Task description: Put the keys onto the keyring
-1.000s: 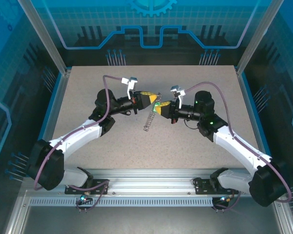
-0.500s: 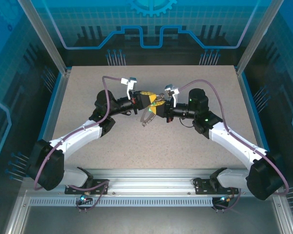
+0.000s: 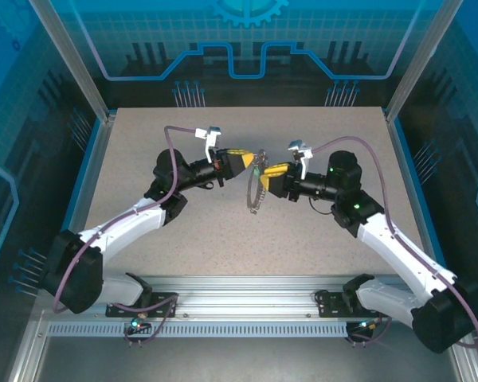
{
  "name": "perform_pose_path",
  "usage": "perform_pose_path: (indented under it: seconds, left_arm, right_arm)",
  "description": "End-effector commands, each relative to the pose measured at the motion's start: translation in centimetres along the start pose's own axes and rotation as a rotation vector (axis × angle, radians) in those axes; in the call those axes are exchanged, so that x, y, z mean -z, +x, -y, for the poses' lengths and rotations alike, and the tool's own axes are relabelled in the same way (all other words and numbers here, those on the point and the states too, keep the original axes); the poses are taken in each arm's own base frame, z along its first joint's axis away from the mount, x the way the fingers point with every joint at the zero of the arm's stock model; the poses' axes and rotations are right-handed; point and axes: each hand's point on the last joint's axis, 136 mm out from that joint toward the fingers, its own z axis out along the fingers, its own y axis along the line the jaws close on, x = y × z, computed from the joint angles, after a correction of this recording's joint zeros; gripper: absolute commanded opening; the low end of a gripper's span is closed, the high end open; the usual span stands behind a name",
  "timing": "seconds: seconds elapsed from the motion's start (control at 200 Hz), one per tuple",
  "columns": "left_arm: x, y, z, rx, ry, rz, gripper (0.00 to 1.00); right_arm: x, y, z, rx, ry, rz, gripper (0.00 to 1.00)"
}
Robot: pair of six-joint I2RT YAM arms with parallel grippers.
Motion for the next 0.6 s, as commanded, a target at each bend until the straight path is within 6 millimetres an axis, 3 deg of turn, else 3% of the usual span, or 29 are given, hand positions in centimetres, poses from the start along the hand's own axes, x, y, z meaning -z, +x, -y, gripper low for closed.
perform_pose_path:
  seconds: [0.0,0.295,0.595]
  left_arm:
    - [0.5,-1.6,1.7,-0.043,0.03,0.065,0.0]
    - [0.5,-1.6,1.4,-0.029,0.02,0.082,0.0]
    - [0.4,-1.5,1.3,-0.027,0.02,0.081,0.0]
  right_arm:
    - [1.3,-0.8,0.5,-0.01,0.046,0.042,0.35]
    - [0.8,-4.6,0.7,-0.039,0.032,0.159,0.34]
    - [-0.8,-5.6,0.5,-0.071,-0.028,0.178,0.35]
